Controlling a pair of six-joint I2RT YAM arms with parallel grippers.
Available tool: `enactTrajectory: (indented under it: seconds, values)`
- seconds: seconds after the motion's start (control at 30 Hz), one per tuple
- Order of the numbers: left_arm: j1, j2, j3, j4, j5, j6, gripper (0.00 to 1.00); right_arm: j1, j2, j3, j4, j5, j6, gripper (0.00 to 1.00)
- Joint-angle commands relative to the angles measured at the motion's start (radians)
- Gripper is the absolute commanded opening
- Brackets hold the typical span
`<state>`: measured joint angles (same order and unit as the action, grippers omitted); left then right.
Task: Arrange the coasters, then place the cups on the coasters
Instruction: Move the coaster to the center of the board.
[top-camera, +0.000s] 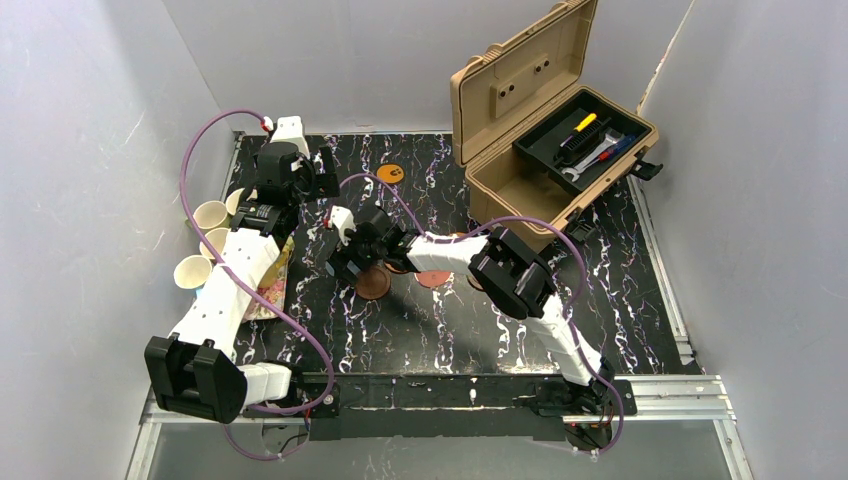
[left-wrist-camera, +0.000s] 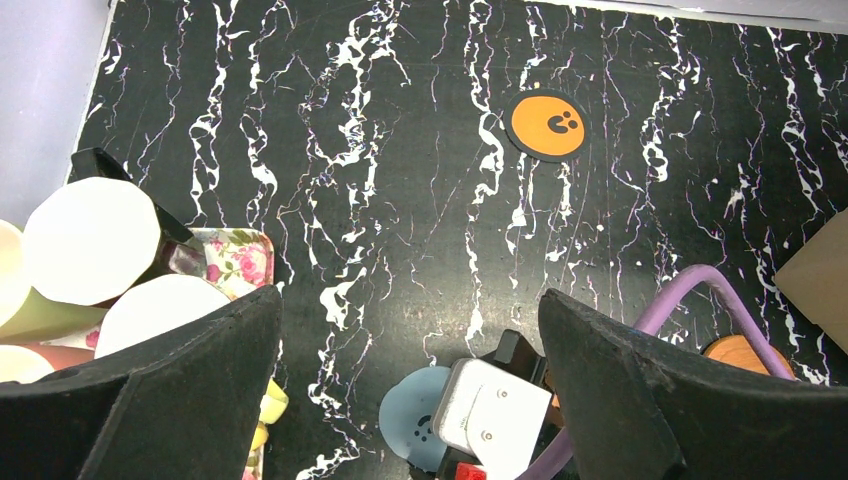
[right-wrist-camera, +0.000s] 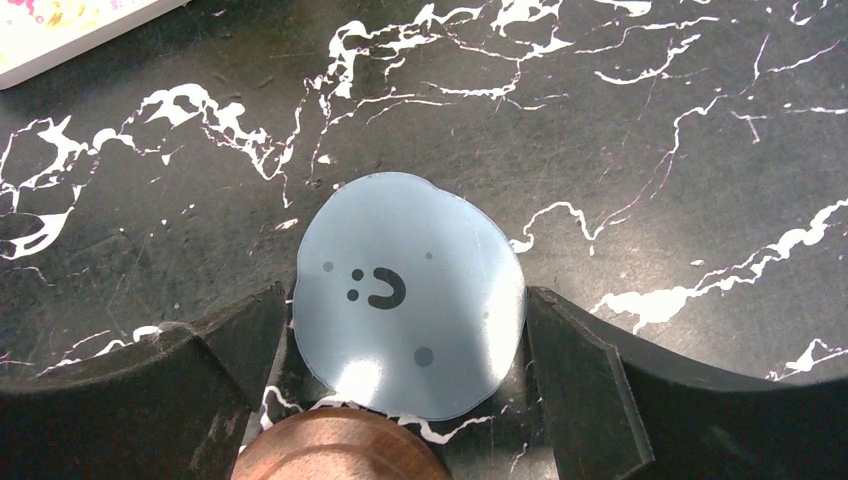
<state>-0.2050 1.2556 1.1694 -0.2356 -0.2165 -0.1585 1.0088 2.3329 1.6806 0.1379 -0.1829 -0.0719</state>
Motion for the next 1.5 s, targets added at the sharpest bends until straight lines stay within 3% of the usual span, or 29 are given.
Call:
enactTrajectory:
  seconds: [0.0, 0.6, 1.0, 1.23, 1.47]
  values:
    - [-0.003, -0.01, 0.004, -0.001, 0.003, -0.007, 0.98, 0.011, -0.05, -0.04, -0.048, -0.023, 0.057, 0.99]
    - [-0.002, -0.028, 0.009, -0.013, -0.003, -0.045, 0.98, 0.007, -0.101, 0.011, 0.008, 0.108, 0.12, 0.99]
    - [-0.002, -0.043, 0.073, -0.059, 0.008, -0.089, 0.98, -0.061, -0.317, -0.017, -0.21, 0.281, 0.107, 0.99]
    - [0.003, 0.119, 0.189, -0.095, 0.119, -0.145, 0.98, -0.118, -0.506, -0.177, -0.219, 0.331, 0.115, 0.99]
    - [0.003, 0.464, 0.465, -0.195, 0.26, -0.161, 0.98, -0.203, -0.732, -0.364, -0.202, 0.344, 0.123, 0.99]
